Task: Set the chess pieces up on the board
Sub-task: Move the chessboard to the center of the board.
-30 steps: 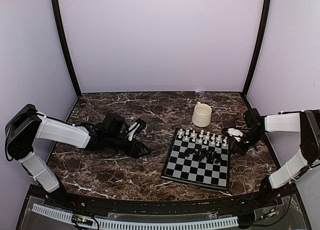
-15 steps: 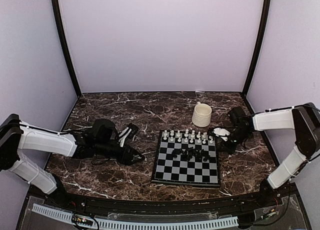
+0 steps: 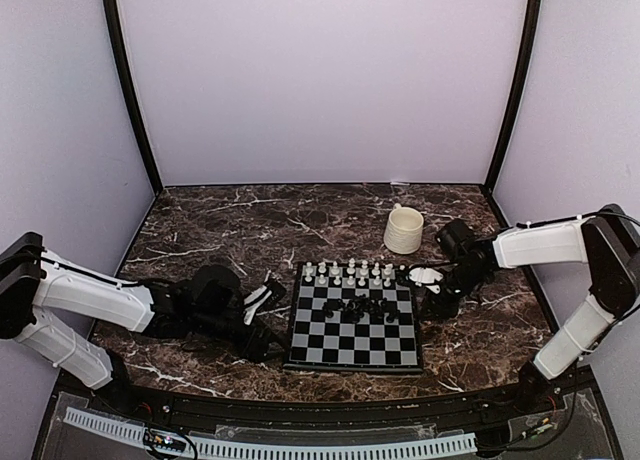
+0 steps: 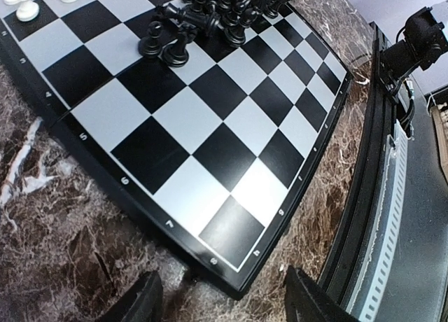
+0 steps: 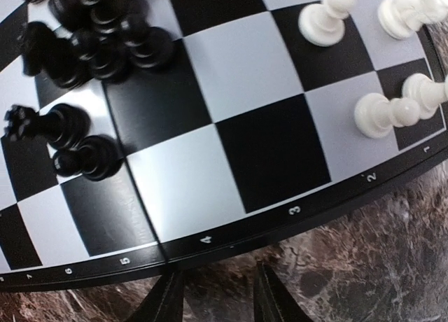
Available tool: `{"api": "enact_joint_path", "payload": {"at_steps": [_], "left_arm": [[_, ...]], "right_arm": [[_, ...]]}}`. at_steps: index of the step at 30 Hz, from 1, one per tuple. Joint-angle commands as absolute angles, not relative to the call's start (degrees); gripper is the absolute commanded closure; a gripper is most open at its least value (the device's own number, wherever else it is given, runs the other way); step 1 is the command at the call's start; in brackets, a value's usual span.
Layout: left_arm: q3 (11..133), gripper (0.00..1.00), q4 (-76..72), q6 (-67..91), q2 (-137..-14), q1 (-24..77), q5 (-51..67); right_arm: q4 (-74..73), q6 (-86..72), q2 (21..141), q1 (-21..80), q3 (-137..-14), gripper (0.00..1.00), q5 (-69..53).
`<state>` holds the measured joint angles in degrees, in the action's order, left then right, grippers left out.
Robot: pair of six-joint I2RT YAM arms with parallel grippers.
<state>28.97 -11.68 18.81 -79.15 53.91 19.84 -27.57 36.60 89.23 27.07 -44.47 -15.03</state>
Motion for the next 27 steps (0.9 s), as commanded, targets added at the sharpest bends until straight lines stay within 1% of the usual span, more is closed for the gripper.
{"api": "enact_joint_path", "payload": {"at_steps": [1, 7, 18, 19, 20, 21, 22, 25, 27], "left_arm": [[28.0, 0.38, -9.4, 19.4, -78.4, 55.7, 18.3], [28.0, 0.37, -7.0, 19.2, -78.5, 58.1, 15.8], [28.1, 0.36, -4.5, 19.9, -79.3, 61.2, 10.9], [28.0, 0.33, -4.3, 20.1, -79.1, 61.4, 10.4], [28.0, 0.3, -3.5, 20.3, -78.9, 61.8, 8.5], [28.2, 0.23, -3.0, 20.7, -78.5, 62.3, 7.1], [28.2, 0.21, -1.9, 20.8, -78.3, 62.6, 4.3], [28.6, 0.2, 0.2, 21.3, -77.2, 64.1, -0.5], [29.1, 0.2, 2.9, 21.5, -76.5, 65.9, -6.9]], "right_arm": [[-32.4, 36.6, 91.5, 30.6, -43.6, 0.63, -16.4], [-32.6, 36.7, 93.0, 33.1, -44.9, 0.6, -15.9], [-30.8, 35.9, 98.3, 34.1, -50.5, 0.61, -15.2], [-30.8, 35.9, 98.8, 34.1, -51.0, 0.61, -15.1], [-30.7, 35.9, 99.1, 34.1, -51.5, 0.61, -15.0], [-30.7, 35.9, 99.5, 34.1, -52.0, 0.61, -15.0], [-30.7, 35.9, 99.8, 34.1, -52.5, 0.61, -15.1], [-30.8, 35.8, 100.5, 34.1, -53.4, 0.61, -15.3], [-30.9, 35.7, 100.5, 34.1, -53.5, 0.61, -15.4]]}}
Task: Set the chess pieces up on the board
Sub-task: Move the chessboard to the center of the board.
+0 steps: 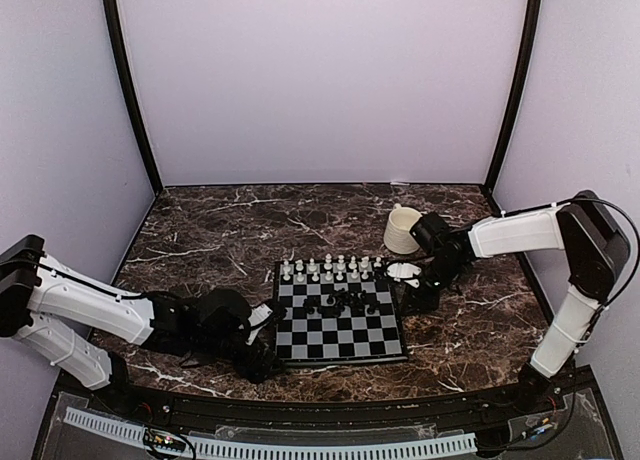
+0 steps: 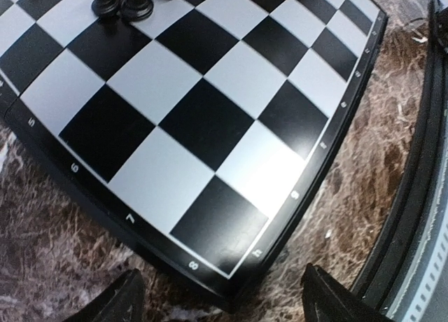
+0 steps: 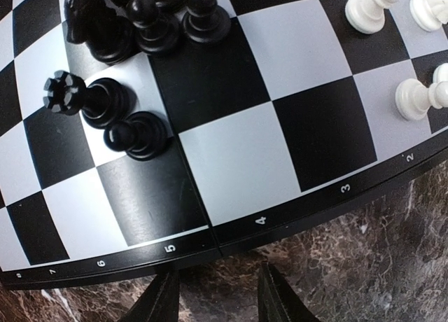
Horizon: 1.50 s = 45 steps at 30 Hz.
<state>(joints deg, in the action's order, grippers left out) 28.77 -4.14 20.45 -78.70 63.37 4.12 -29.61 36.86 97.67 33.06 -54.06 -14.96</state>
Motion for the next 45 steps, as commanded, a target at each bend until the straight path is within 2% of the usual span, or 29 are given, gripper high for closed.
{"api": "enact_joint_path", "payload": {"at_steps": [1, 12, 26, 36, 41, 45], "left_arm": [[29.3, 0.2, 4.3, 21.6, -76.4, 66.5, -8.2], [33.1, 0.23, 5.8, 22.8, -84.1, 70.7, -12.7], [34.6, 0.25, 1.7, 23.9, -88.0, 70.5, -16.7], [36.1, 0.25, -1.8, 22.7, -90.4, 66.5, -16.3], [37.2, 0.25, 1.8, 21.5, -89.3, 66.5, -13.0], [38.7, 0.24, 8.9, 20.4, -80.8, 67.2, -10.8]], "right_arm": [[-30.9, 35.7, 100.3, 34.1, -53.3, 0.61, -15.3], [-29.6, 35.2, 98.6, 34.1, -51.4, 0.61, -14.6], [-30.0, 35.7, 103.6, 34.1, -57.9, 0.61, -13.8], [-30.9, 35.9, 106.6, 33.9, -62.1, 0.61, -12.9], [-34.4, 35.2, 104.8, 32.5, -63.0, 0.61, -12.7], [-38.9, 35.5, 98.7, 30.4, -62.5, 0.6, -12.2]]}}
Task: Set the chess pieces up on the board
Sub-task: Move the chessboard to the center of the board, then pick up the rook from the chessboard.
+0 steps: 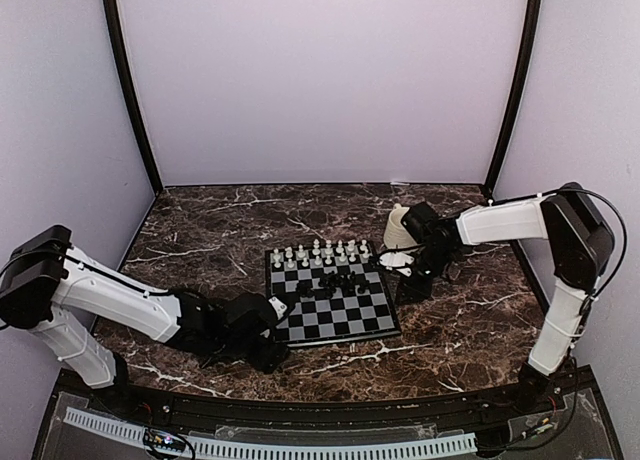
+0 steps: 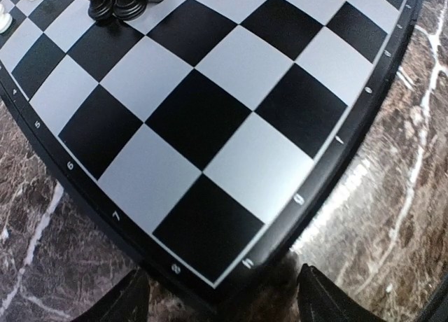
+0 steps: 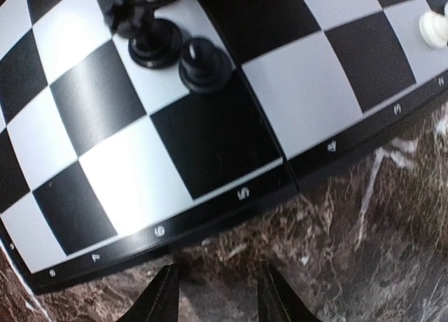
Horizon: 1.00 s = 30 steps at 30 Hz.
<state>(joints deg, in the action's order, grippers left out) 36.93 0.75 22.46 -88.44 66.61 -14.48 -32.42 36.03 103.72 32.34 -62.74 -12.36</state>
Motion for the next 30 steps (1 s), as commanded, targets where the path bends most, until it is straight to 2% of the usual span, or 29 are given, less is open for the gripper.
{"api": "enact_joint_path", "payload": {"at_steps": [1, 4, 8, 13, 17, 23, 27, 30], "left_arm": [[39.1, 0.24, 9.7, 19.5, -79.1, 67.2, -10.4], [39.9, 0.21, 10.6, 16.7, -72.5, 66.9, -10.2], [42.8, 0.16, 11.4, 10.7, -72.1, 63.2, -11.2], [47.0, 0.16, 7.8, 7.3, -74.4, 50.2, -4.7], [50.4, 0.18, 3.0, 6.0, -76.8, 42.6, 1.8], [51.2, 0.3, -3.8, 14.5, -81.6, 30.8, 13.3], [52.4, 0.3, -4.6, 17.0, -82.2, 27.8, 19.2], [53.7, 0.29, -3.7, 14.7, -84.0, 26.9, 19.2]], "right_arm": [[-39.9, 35.4, 96.9, 29.8, -62.7, 0.6, -12.7], [-42.5, 34.6, 93.1, 28.6, -64.5, 0.6, -15.4], [-44.1, 34.8, 91.7, 28.5, -67.9, 0.62, -21.0], [-45.0, 37.2, 95.1, 29.1, -72.6, 0.64, -25.9], [-47.9, 39.3, 100.9, 30.3, -79.1, 0.66, -27.4], [-47.3, 39.8, 105.6, 34.5, -83.2, 0.69, -22.2], [-47.9, 39.9, 108.0, 36.3, -85.0, 0.69, -20.6], [-48.4, 40.8, 109.7, 37.8, -86.2, 0.69, -18.7]]}}
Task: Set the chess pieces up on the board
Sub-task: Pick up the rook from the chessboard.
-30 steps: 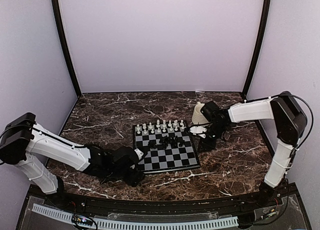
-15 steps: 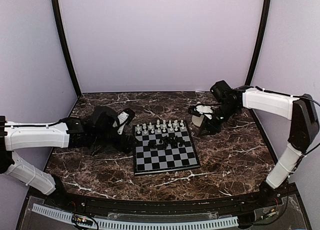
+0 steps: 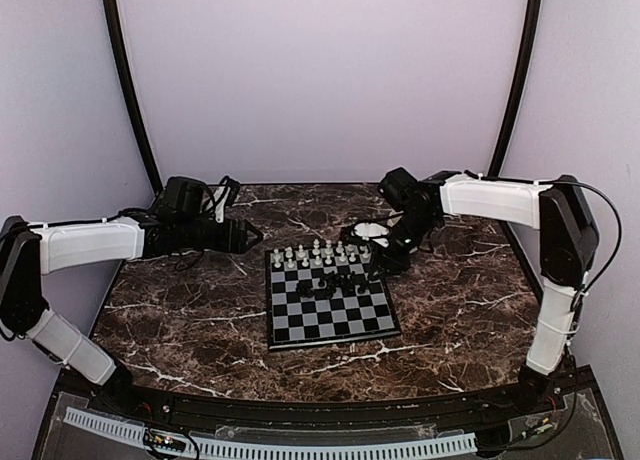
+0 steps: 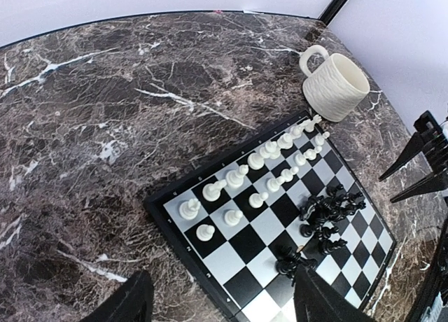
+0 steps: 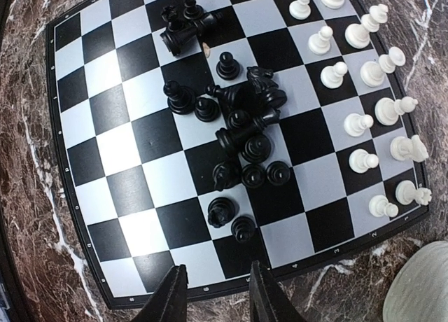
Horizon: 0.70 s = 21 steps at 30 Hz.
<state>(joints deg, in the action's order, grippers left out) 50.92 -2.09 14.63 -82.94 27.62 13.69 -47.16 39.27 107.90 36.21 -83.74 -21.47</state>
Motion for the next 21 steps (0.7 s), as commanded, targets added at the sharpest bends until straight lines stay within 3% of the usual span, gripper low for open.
{"api": "enact_joint_path", "payload": {"at_steps": [1, 21], "left_arm": [[53.5, 0.29, -3.8, 14.4, -84.8, 26.4, 18.3], [50.6, 0.3, -6.1, 15.6, -85.4, 25.0, 19.1]], "right_arm": [[-48.5, 41.2, 110.3, 38.3, -86.5, 0.69, -17.8], [-50.8, 42.3, 114.9, 40.8, -89.7, 0.71, -17.0]]}}
